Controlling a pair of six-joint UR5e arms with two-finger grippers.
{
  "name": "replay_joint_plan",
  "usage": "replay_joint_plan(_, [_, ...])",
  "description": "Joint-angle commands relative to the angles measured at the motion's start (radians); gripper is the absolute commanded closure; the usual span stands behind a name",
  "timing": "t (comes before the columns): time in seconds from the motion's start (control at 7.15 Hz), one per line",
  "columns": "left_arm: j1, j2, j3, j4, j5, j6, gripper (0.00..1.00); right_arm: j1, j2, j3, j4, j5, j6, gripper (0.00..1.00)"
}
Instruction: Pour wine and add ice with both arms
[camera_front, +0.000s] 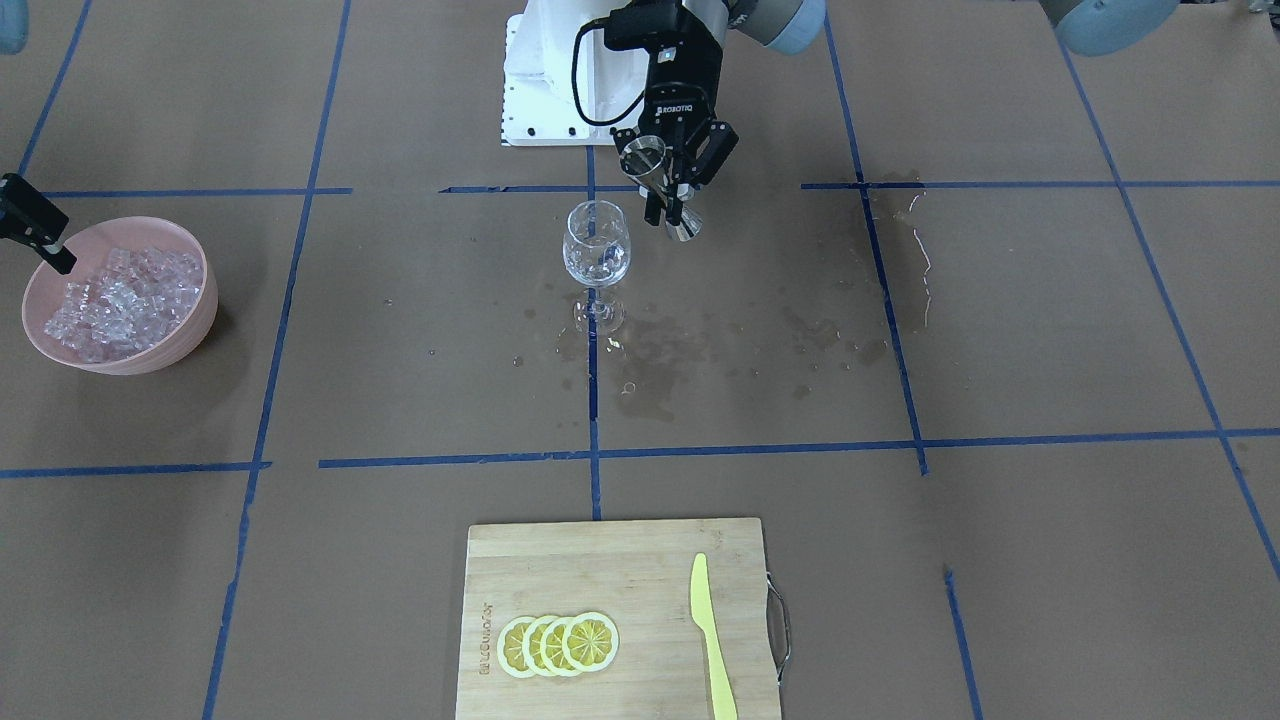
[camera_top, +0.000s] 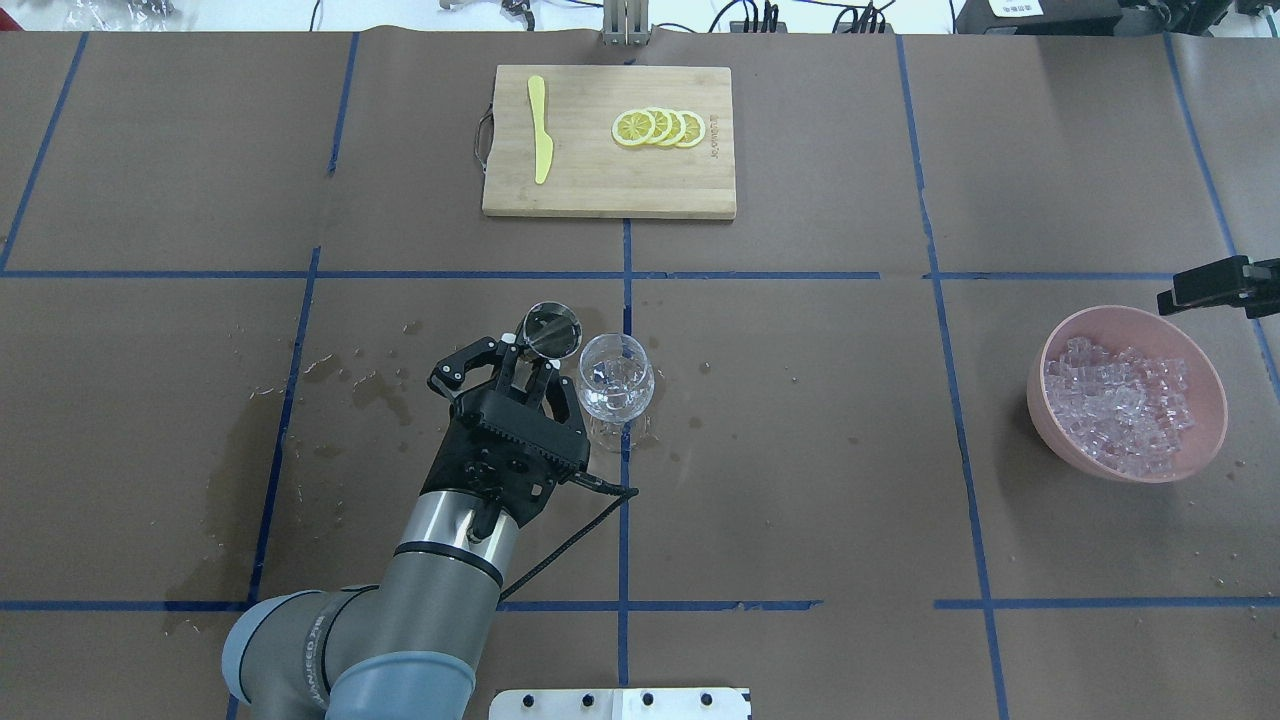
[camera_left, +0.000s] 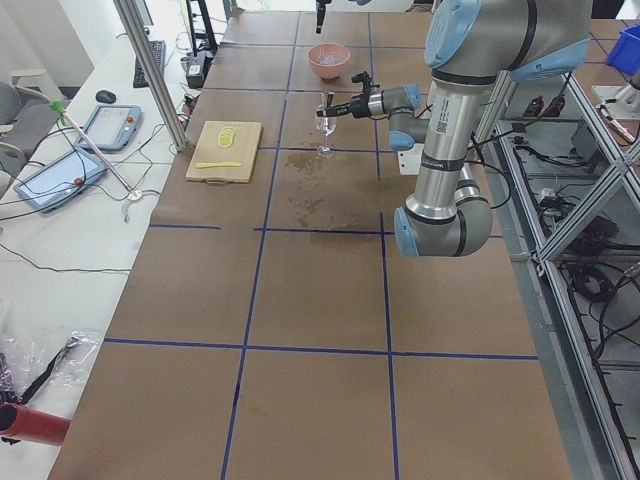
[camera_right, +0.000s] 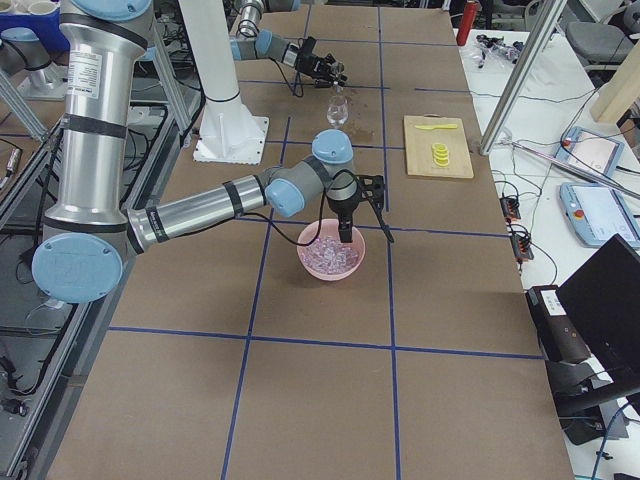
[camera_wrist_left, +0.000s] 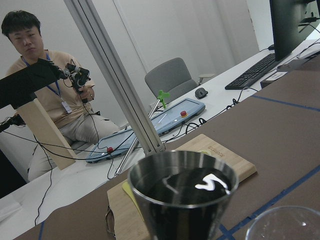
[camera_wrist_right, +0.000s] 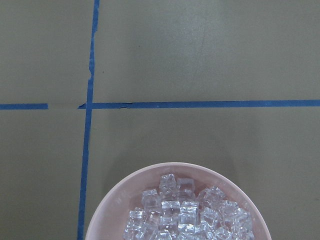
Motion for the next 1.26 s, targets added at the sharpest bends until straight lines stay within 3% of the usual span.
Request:
replay_joint_plan(0.0, [0.001,-0.005,0.013,0.01,0.002,0.109,1.0,0.0,0.0,-0.001,0.0,-0.001,0.0,0.0])
replay_joint_plan(0.28, [-0.002,-0.004,0.016,0.01,0.003,0.184,1.0,-0.002,0.0,-0.001,0.0,-0.001,0.0,0.0])
replay_joint_plan(0.7, [-0.01,-0.025,0.014,0.121,0.005,0.269,1.0,-0.002,0.0,-0.001,0.0,-0.001,0.0,0.0])
replay_joint_plan(1.12, [-0.022,-0.024,0.014,0.122,0.008,0.407,1.0,-0.002,0.0,-0.001,0.0,0.0,0.0,0.0])
